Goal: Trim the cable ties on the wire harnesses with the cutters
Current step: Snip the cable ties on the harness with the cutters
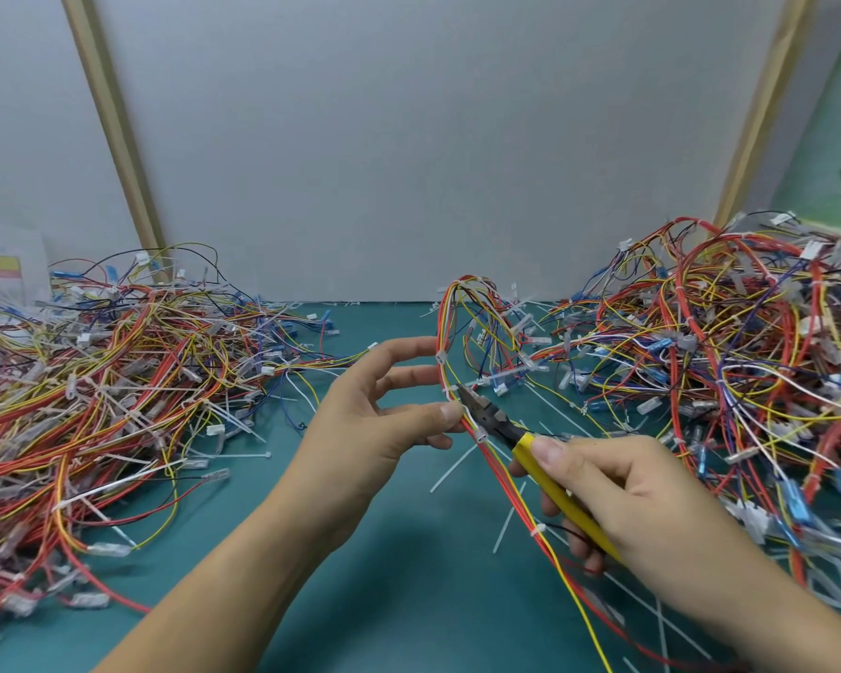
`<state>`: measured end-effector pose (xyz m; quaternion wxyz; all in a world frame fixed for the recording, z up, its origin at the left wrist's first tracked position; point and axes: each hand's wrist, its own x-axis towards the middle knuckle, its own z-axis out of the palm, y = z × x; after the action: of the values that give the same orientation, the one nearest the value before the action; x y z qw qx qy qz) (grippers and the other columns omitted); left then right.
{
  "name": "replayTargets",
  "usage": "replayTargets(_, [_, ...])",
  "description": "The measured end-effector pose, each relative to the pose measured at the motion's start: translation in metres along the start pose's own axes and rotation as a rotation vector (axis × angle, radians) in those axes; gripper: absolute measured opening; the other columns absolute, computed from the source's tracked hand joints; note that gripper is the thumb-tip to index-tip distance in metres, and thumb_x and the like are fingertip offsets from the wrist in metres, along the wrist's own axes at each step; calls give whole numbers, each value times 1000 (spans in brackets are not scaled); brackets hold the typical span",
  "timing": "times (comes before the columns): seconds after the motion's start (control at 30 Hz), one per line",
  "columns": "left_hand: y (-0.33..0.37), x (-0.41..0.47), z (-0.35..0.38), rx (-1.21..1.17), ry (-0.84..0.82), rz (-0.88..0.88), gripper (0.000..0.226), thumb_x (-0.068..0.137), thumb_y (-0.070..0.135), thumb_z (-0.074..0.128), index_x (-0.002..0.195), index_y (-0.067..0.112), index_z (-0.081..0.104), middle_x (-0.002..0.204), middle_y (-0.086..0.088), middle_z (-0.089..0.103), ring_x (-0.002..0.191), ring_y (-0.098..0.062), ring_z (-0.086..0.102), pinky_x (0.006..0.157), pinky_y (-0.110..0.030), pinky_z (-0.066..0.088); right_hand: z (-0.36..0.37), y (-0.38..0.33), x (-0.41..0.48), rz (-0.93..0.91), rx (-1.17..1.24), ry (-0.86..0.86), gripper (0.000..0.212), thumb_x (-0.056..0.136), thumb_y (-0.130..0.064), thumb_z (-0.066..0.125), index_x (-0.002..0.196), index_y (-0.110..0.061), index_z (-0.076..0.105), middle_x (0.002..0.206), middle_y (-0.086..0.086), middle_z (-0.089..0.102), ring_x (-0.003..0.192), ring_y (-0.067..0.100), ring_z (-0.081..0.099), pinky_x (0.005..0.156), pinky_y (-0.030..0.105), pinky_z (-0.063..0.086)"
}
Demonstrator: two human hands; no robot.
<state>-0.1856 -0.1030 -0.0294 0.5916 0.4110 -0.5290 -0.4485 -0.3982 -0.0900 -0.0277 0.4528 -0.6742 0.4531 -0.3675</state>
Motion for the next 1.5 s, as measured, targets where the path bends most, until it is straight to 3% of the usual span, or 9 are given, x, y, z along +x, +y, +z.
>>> replayTargets(0.1, [0,0,1,-16,-24,6,43,69,9,77,107,30,72,101,5,74,80,-30,73,68,-27,54,0,-1,-1,-23,-7,-11,41,83,-59,52,68,-28,75,51,-1,55,43,17,52,43,31,45])
replayTargets(0.23, [-1,0,1,-31,-38,11,41,69,6,76,103,28,72,101,2,73,75,-25,71,66,-25,54,1,1,0,17,85,30,49,76,-63,53,82,-20,77,61,4,58,46,21,54,45,32,47])
replayTargets(0.4, [0,0,1,-153,3,-103,22,72,4,69,93,9,65,96,-12,69,73,-27,68,58,-29,55,1,1,2,-57,148,115,47,72,-64,57,87,-26,78,71,1,62,60,24,65,65,41,61])
replayTargets(0.53, [3,2,0,-80,100,-207,34,85,44,65,67,16,63,63,-10,60,50,-26,61,49,-30,53,5,4,2,-96,144,112,40,81,-62,65,88,-24,75,73,-4,64,74,26,71,72,35,63])
replayTargets(0.63, [-2,1,1,26,82,-243,28,100,32,52,97,4,56,50,-8,53,36,-25,54,45,-29,50,5,6,3,-109,209,138,32,76,-52,68,91,-24,74,78,8,65,78,28,71,76,37,63])
replayTargets(0.73, [-2,-1,4,47,14,-291,18,98,10,45,107,16,59,65,-15,68,51,-33,66,57,-39,56,2,7,5,-134,213,183,9,85,-29,67,91,-26,74,77,13,66,73,27,68,72,35,63])
replayTargets(0.87, [-3,-1,7,24,-17,-273,21,93,-1,48,93,9,67,84,-13,73,68,-26,71,59,-31,59,0,10,6,-157,198,215,17,90,-9,66,89,-25,73,70,4,66,62,17,61,55,30,57])
replayTargets(1.23, [-4,-6,12,23,-136,-197,14,88,1,66,101,0,70,86,-15,72,70,-27,72,63,-28,59,3,13,3,-209,9,195,27,88,-11,70,95,-37,69,93,-6,75,80,16,71,71,34,59])
replayTargets(1.5, [-13,-7,19,59,-188,-185,18,73,7,77,91,8,75,79,-14,68,68,-26,72,62,-24,56,7,15,2,-187,-63,149,23,88,-7,70,98,-28,69,82,-9,72,74,5,67,63,14,48])
